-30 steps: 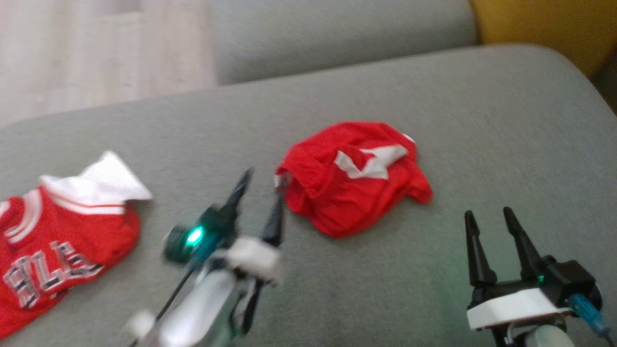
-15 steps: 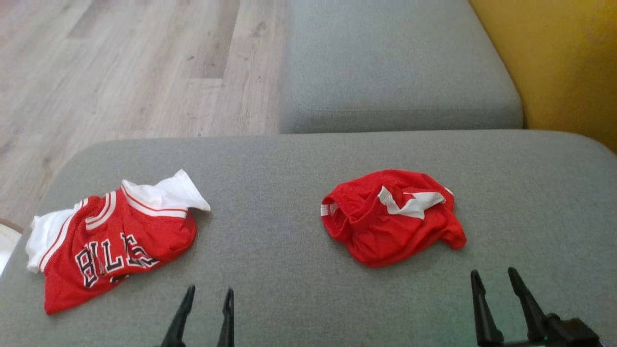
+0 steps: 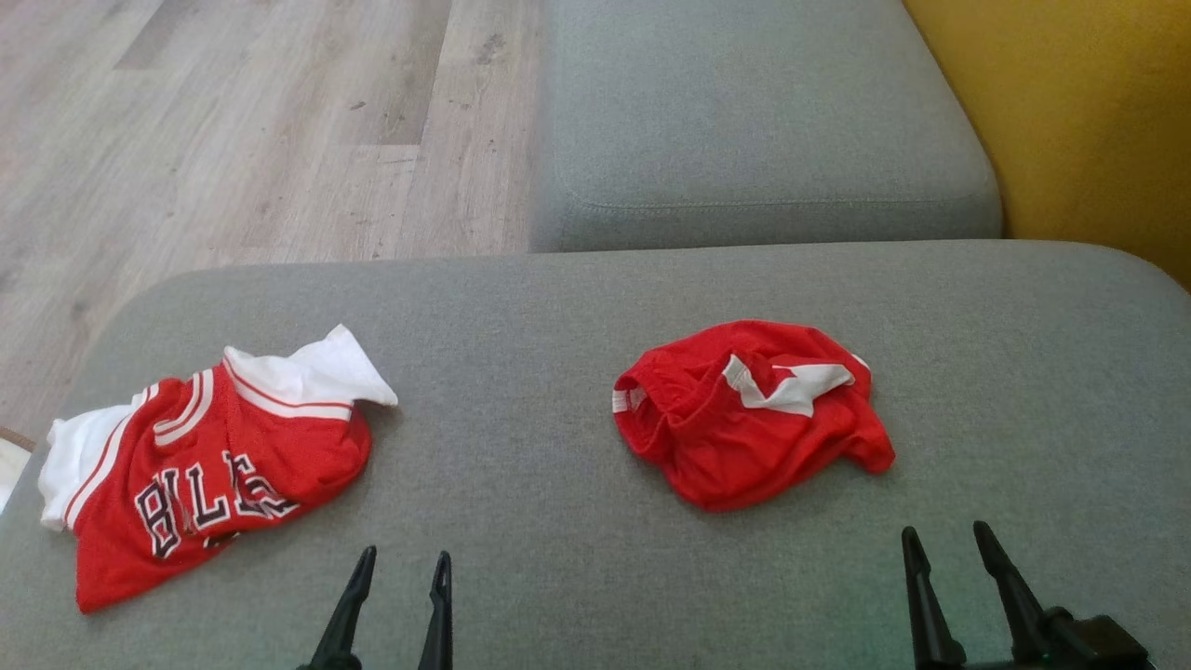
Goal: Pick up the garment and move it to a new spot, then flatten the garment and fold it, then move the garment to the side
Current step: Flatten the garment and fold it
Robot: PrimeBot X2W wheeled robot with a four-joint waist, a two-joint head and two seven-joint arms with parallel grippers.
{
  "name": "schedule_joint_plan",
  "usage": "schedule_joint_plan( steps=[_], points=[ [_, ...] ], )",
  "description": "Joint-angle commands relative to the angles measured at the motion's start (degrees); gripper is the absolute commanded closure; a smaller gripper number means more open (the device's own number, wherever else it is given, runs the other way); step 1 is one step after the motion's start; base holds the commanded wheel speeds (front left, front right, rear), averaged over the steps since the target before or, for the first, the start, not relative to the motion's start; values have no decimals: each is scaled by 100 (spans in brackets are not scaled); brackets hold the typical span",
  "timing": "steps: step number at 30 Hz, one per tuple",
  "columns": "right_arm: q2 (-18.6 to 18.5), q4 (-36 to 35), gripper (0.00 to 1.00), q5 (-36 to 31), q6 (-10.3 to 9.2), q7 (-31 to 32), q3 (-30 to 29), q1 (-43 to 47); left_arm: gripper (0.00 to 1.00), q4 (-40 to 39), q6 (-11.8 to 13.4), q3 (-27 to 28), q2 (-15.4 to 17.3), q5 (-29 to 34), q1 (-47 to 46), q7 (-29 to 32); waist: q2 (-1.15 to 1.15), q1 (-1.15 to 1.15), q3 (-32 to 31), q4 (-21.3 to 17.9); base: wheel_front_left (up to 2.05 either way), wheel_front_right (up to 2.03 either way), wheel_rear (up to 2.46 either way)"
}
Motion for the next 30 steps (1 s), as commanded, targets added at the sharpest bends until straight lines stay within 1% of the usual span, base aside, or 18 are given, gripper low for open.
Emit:
schedule_joint_plan(
  steps=[1, 9, 13, 16, 18, 21, 22, 25, 28, 30],
  points=[
    [-42, -151, 0, -24, -4, -63, 130, -337, 0, -150, -15, 239, -70, 58, -348, -61, 0, 0, 5, -6, 0, 0, 0],
    [-42, -132, 0, -29, -4, -63, 183, -335, 0, -3, -139, 402, -197, 39, -332, -61, 0, 0, 11, -34, 0, 0, 0],
    [-42, -136, 0, -66, -4, -63, 313, -385, 0, 126, -255, 360, -241, 29, -458, -61, 0, 0, 101, -133, 0, 0, 0],
    [-42, -150, 0, -75, -4, -63, 371, -422, 0, 464, -314, 311, -277, -302, -713, -61, 0, 0, 216, -246, 0, 0, 0],
    [-42, -157, 0, -28, -4, -63, 376, -455, 0, 779, -383, 94, -288, -477, -1052, 6, 0, 0, 314, -358, 0, 0, 0],
    [-51, -156, 0, -88, -4, -63, 492, -561, 0, 1063, -436, -427, -292, -783, -1730, 423, 0, 0, 527, -564, 0, 0, 0],
    [-51, -156, 0, -88, -4, -63, 492, -561, 0, 1063, -436, -427, -292, -783, -1730, 423, 0, 0, 527, -564, 0, 0, 0],
    [-113, -156, 0, -98, -4, -63, 612, -686, 0, 1164, -419, -1078, -293, -1317, -2424, 1021, 0, 0, 753, -767, 0, 0, 0],
    [-185, -149, 0, -100, -4, -63, 731, -794, 0, 1222, -310, -1702, -294, -1972, -3098, 1654, 0, 0, 956, -974, 0, 0, 0],
    [-233, -166, 0, -106, -4, -63, 805, -874, 0, 1286, -149, -2042, -294, -2229, -3565, 1986, 0, 0, 1124, -1107, 0, 0, 0]
  ],
)
